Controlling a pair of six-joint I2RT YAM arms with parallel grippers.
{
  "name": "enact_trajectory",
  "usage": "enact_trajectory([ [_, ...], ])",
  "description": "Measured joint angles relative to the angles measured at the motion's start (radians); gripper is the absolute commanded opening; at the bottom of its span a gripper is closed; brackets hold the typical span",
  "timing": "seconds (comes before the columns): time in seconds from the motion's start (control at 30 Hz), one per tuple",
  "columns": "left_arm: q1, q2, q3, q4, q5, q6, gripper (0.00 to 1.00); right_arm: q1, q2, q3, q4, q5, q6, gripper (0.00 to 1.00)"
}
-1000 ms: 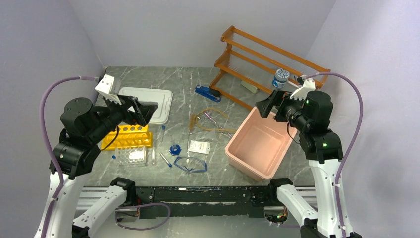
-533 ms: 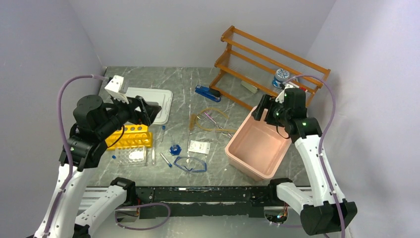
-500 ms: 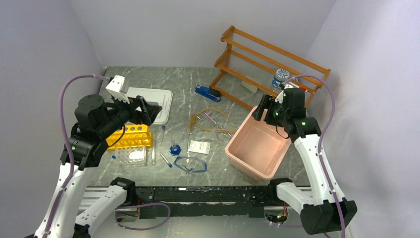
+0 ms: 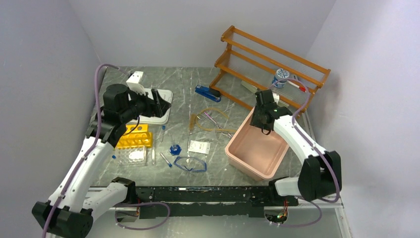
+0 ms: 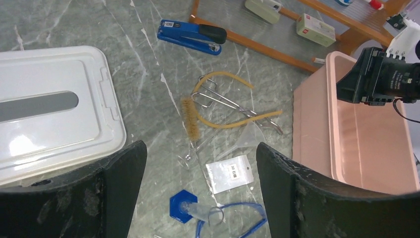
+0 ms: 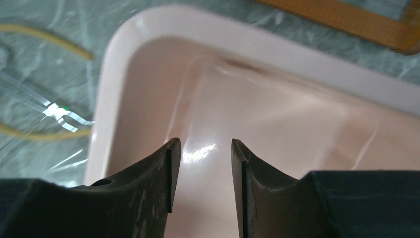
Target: Organize the chemistry lab equipment
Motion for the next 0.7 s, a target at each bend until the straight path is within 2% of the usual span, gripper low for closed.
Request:
enact_trajectory([
  [0.2, 0.001, 0.132, 0.037, 0.029, -0.001, -0.024, 0.83, 0.000, 0.160, 0.041, 0.099, 0.098, -0.051, 0.50],
  [0.43, 0.001, 0.198, 0.070, 0.055, -0.001, -0.087, 0.81, 0.027, 0.259, 0.093, 0.253, 0.060, -0.152, 0.60],
  [0.5, 0.001, 0.211, 0.082, 0.064, 0.000, -0.101, 0.81, 0.032, 0.276, 0.119, 0.267, 0.042, -0.166, 0.64],
  [0.7, 0.001, 0.245, 0.106, 0.069, -0.003, -0.136, 0.79, 0.037, 0.271, 0.176, 0.230, 0.047, -0.164, 0.64],
])
